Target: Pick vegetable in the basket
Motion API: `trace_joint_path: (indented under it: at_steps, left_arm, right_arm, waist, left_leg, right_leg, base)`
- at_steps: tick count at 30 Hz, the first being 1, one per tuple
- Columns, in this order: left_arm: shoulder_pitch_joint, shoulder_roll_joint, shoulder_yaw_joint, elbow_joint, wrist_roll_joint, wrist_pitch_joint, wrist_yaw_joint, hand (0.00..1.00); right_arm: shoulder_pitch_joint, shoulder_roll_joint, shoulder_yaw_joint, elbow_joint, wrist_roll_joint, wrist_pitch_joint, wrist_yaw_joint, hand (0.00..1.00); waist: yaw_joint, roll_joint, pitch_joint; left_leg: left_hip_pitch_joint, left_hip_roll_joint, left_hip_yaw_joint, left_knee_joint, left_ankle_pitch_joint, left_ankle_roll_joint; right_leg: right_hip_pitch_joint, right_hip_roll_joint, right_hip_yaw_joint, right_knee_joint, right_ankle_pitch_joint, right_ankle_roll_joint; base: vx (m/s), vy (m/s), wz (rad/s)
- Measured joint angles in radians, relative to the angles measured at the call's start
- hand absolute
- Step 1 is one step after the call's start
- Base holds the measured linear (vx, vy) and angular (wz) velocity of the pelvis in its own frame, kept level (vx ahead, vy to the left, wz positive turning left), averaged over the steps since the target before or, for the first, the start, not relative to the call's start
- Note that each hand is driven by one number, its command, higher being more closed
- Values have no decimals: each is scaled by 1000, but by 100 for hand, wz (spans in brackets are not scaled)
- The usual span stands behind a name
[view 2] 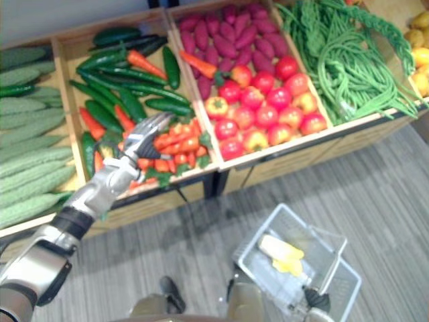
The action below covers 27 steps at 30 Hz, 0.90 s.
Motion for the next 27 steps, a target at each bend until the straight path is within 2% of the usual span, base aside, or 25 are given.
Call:
trace_joint_path:
  at_steps: [8, 19, 23, 27]
  left_arm:
    - [-37, -37, 35, 29, 0, 31, 0, 0]
    - [-48, -52, 47, 72, 4, 40, -2, 0]
    - [-50, -55, 57, 103, 36, 42, -3, 0]
    - [-54, -57, 80, 135, 37, 61, -2, 0]
  right_arm:
    - [-15, 1, -1, -7, 1, 10, 0, 100]
    - [-23, 3, -1, -33, 2, 11, 0, 100]
    - [-28, 4, -1, -34, 6, 11, -1, 100]
    - [-33, 4, 0, -36, 7, 11, -2, 100]
  waist:
    - [-1, -8, 38]
    - [-2, -10, 57]
    - [-1, -11, 59]
    - [0, -14, 64]
  left_leg:
    - [-9, 6, 19, 6, -1, -1]
    - [-51, 25, 39, 34, -4, 1]
    - [-71, 35, 41, 41, -4, 1]
    - [-87, 45, 44, 58, -11, 2]
  right_leg:
    - [-20, 8, 22, 0, 7, -5]
    - [-54, 25, 49, -26, 45, 0]
    - [-71, 33, 57, -35, 66, 1]
    - [-79, 39, 73, -42, 67, 1]
  base:
    - [-45, -29, -8]
    - [-41, -38, -6]
    - [-48, -45, -5]
    - [-38, -44, -3]
